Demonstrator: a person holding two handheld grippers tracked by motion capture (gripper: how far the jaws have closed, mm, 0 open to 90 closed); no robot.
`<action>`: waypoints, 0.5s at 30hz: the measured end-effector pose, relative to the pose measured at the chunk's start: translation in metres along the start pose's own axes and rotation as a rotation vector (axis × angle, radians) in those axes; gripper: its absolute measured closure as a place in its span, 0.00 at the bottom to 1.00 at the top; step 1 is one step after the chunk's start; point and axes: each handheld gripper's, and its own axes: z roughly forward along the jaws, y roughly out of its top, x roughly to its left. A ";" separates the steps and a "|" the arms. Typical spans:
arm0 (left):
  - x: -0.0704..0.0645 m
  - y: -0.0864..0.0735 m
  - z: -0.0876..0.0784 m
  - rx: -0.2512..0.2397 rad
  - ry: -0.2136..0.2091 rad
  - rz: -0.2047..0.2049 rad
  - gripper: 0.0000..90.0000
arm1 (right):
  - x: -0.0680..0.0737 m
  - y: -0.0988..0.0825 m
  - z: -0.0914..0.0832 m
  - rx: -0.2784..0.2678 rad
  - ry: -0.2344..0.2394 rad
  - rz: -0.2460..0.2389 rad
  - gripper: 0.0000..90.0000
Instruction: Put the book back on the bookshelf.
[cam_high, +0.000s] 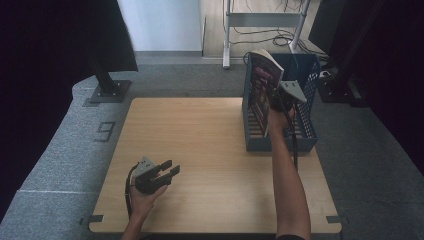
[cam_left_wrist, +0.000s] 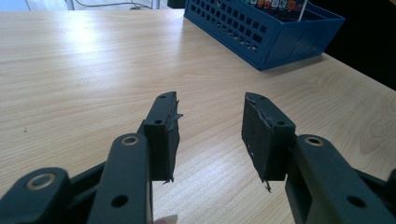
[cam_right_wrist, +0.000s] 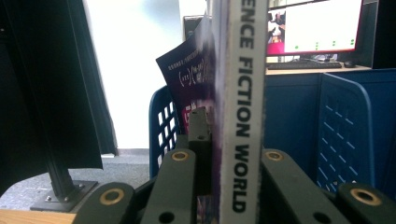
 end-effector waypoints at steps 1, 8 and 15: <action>0.000 0.000 0.000 -0.001 0.000 -0.001 0.62 | 0.000 -0.001 0.001 0.001 -0.004 0.002 0.91; 0.000 0.000 0.000 0.000 0.000 -0.003 0.62 | 0.004 -0.010 0.005 0.011 -0.007 -0.009 0.90; 0.000 0.000 -0.001 -0.002 0.004 -0.005 0.62 | 0.010 -0.025 0.007 0.031 0.004 -0.022 0.90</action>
